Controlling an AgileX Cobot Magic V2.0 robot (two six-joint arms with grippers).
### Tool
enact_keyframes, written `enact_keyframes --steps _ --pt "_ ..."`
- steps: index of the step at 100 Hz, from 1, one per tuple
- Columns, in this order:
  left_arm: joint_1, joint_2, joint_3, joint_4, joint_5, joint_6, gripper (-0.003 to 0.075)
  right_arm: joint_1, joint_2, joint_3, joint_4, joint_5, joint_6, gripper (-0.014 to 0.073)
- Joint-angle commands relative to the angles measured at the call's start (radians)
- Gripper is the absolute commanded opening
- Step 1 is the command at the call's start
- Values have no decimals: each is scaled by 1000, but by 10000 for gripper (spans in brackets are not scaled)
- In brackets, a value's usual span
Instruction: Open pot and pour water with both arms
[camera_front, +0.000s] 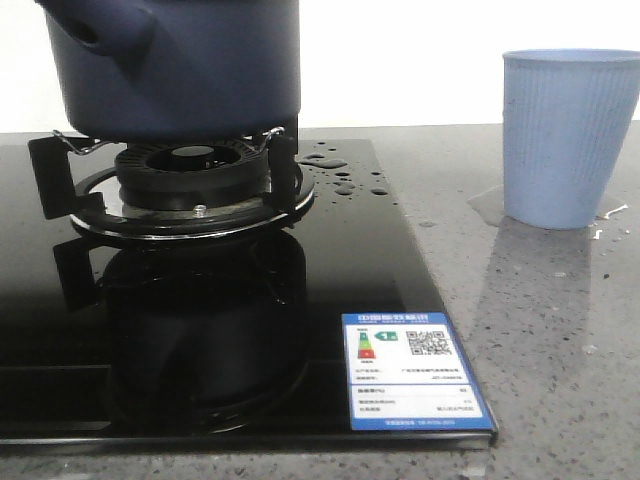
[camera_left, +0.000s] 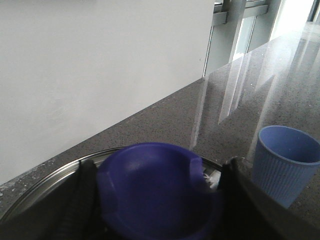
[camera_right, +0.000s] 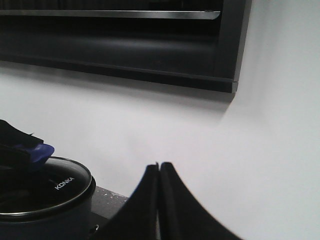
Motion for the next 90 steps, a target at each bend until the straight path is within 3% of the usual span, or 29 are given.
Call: enact_keyframes --steps 1,21,33,45,58,71,90 --pt "-7 -35 -29 -103 42 4 340 -8 -1 -24 16 -39 5 -57" --pt "-7 -35 -29 -129 51 4 619 -8 -1 -22 16 -37 5 -57" --pt "-7 -39 -29 -151 101 4 619 -8 -1 -22 16 -37 5 -57" --pt "11 -106 -29 -151 103 -23 504 -8 -18 -20 -23 -21 5 -57" --pt "40 -260 -19 -94 -15 -104 206 -8 -98 26 -80 10 5 -58" --pt "58 -452 57 -34 -182 -129 -12 -8 -239 144 -80 29 32 -58" --pt "60 -757 300 -22 -348 -129 -19 -8 -443 327 -80 35 44 -58"
